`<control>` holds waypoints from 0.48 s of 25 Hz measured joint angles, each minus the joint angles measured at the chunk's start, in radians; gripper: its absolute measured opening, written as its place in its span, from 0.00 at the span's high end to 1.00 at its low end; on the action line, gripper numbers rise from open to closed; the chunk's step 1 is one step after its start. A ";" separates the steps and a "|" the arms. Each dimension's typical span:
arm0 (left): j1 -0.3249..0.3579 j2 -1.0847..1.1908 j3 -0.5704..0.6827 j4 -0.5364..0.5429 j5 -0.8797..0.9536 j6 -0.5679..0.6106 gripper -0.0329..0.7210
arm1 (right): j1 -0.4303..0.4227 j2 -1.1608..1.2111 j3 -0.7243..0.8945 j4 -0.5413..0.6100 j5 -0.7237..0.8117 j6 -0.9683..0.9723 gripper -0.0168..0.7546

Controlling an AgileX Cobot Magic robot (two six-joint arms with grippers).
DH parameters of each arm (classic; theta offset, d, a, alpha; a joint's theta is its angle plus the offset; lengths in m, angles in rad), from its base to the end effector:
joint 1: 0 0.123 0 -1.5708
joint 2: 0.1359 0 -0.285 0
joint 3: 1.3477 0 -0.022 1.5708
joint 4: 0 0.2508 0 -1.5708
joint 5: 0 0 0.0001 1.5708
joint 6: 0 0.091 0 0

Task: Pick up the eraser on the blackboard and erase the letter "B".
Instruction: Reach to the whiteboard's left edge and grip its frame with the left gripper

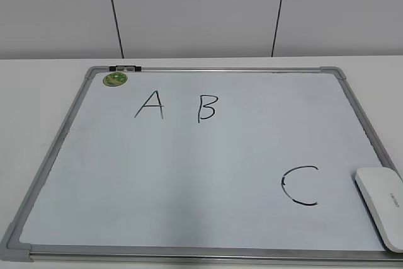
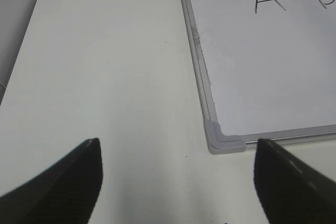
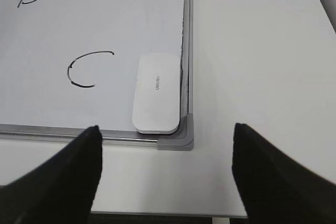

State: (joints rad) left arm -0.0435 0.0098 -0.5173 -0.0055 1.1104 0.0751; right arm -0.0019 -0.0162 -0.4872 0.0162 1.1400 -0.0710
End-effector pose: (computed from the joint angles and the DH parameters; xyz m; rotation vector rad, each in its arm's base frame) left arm -0.0075 -0.0001 0.2782 0.1241 2.0828 0.0126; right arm -0.0093 0.0014 0.2674 -0.0748 2.1189 -0.0237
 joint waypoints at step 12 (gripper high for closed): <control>0.000 0.000 0.000 0.006 0.000 0.000 0.06 | 0.000 0.000 0.000 0.000 0.000 0.000 0.24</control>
State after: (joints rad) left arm -0.0435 0.0098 -0.5173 0.0000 1.1104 0.0751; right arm -0.0019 -0.0162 -0.4872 0.0162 1.1400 -0.0710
